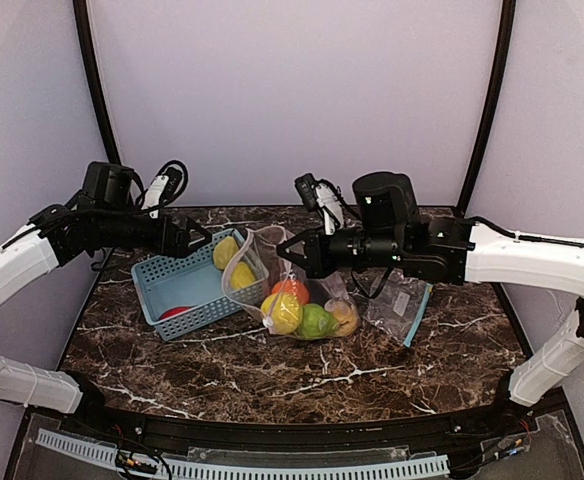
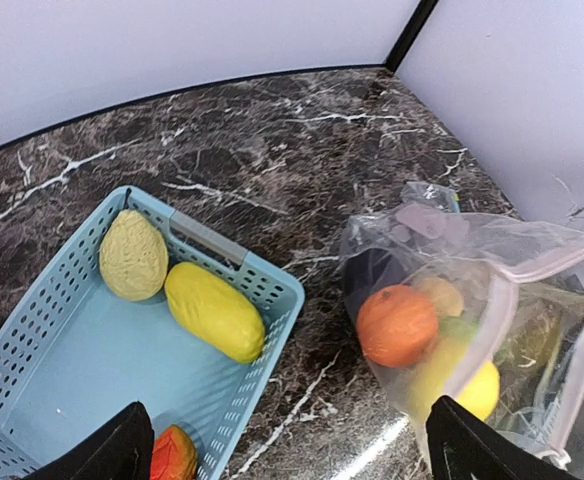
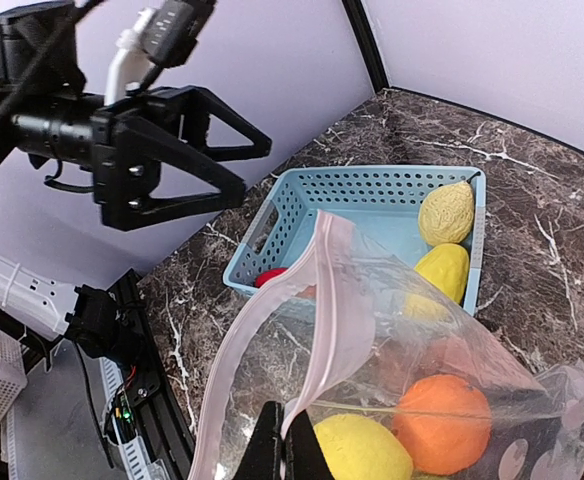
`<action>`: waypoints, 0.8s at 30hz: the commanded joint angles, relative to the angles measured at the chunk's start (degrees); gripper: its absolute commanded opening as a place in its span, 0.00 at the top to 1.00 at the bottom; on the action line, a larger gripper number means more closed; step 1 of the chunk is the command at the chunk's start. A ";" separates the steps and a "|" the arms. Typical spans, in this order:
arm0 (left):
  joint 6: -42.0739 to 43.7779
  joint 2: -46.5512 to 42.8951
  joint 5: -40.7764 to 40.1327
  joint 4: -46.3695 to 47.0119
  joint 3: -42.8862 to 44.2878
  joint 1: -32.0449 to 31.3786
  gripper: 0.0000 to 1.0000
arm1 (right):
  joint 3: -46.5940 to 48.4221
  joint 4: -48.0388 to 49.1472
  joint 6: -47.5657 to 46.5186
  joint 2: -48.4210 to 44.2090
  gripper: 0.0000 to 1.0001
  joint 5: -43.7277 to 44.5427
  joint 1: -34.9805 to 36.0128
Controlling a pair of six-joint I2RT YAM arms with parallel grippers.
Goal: Place the food in the zip-top bag and seal the zipper
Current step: Pick up the fake fruit from the bin.
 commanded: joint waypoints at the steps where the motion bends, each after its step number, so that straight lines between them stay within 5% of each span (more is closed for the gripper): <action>1: -1.04 5.21 -1.37 2.39 -2.62 3.02 0.04 | -0.51 2.52 -0.52 -2.16 1.00 1.00 0.12; 9: -1.62 16.09 -3.65 9.59 -3.14 8.60 0.05 | -0.50 2.18 -0.43 -2.20 1.00 1.53 0.13; 24: 3.61 36.48 -4.77 12.63 7.83 9.13 0.07 | -0.49 1.63 -0.35 -2.33 1.00 2.09 0.06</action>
